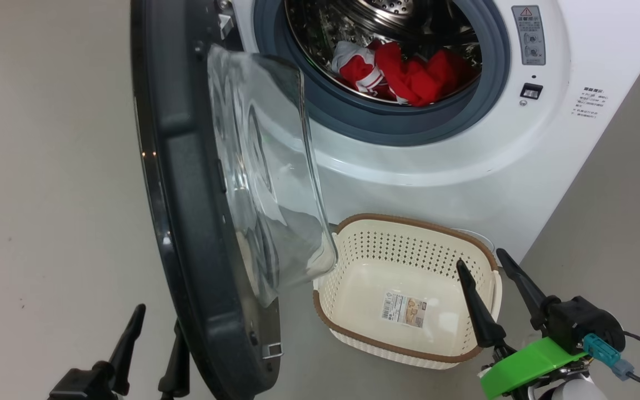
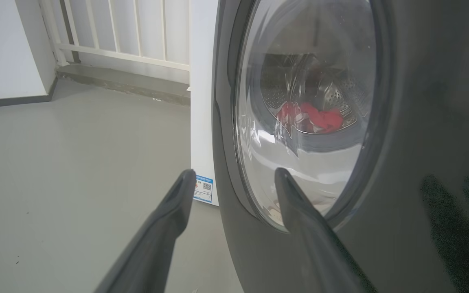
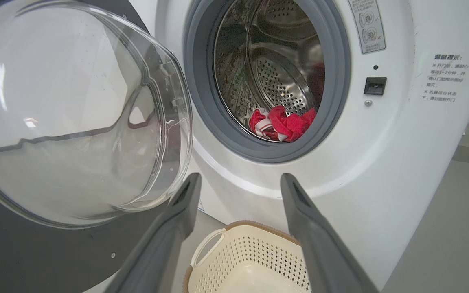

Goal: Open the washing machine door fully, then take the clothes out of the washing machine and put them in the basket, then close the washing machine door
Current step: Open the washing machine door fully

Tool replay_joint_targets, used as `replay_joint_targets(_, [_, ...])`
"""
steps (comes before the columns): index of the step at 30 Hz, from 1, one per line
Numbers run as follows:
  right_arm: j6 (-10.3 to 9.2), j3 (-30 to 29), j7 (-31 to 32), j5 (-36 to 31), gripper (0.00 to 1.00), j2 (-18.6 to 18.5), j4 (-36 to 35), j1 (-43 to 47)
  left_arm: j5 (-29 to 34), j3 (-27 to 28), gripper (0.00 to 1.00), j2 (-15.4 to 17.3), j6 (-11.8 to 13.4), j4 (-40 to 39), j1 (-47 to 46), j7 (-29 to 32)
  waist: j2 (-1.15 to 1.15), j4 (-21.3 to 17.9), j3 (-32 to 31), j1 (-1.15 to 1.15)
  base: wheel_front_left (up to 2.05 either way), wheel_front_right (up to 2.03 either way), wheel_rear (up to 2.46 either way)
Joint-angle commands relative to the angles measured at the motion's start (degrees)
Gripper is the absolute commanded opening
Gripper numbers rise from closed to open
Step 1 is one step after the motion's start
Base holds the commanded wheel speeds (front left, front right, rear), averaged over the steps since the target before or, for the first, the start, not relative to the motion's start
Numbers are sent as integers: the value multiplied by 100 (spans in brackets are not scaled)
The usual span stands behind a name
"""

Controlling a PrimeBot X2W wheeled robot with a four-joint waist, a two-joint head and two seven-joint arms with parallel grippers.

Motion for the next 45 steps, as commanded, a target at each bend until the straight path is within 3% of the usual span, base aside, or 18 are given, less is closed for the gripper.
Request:
replay_joint_targets(1, [34, 77, -37, -61, 100, 31, -127, -8, 42, 211, 100, 62, -32, -137, -60, -70, 0, 1, 7, 0, 0, 0, 0])
replay_joint_targets(14, [34, -33, -37, -18, 100, 44, 54, 94, 2, 216, 100, 62, -32, -112, -82, -70, 0, 1, 12, 0, 0, 0, 0])
replay_joint_targets(15, [34, -39, -37, -21, 100, 44, 54, 94, -3, 218, 92, 62, -32, -107, -83, -70, 0, 5, 5, 0, 0, 0, 0])
replay_joint_targets(16, [34, -46, -37, -25, 100, 44, 50, 96, -12, 226, 45, 62, -32, -102, -88, -70, 0, 10, -4, 0, 0, 0, 0])
replay_joint_targets(17, [34, -51, -37, -23, 100, 44, 46, 101, -49, 255, 27, 62, -32, -114, -102, -70, 0, 15, -13, 0, 0, 0, 0])
replay_joint_targets(18, [34, -55, -37, -22, 100, 44, 41, 107, -115, 281, 0, 62, -32, -121, -110, -70, 0, 20, -24, 0, 0, 0, 0])
replay_joint_targets(26, [34, -35, -37, 24, 100, 44, 49, 179, -362, 768, 0, 62, -32, -631, -251, -70, 0, 64, -101, 0, 0, 0, 0])
replay_joint_targets(32, [34, -45, -37, 16, 100, 44, 44, 199, -373, 868, 0, 62, -32, -2206, -510, -70, 0, 113, -108, 0, 0, 0, 0])
replay_joint_targets(38, [34, -3, -37, 16, 100, 44, 67, 179, -356, 159, 0, 62, -32, -3445, -393, -70, 0, 106, -114, 0, 0, 0, 0])
replay_joint_targets(45, [34, 51, -37, 27, 100, 44, 82, 151, -194, -1182, 0, 62, -32, -3211, 85, -70, 0, 74, -67, 0, 0, 0, 0])
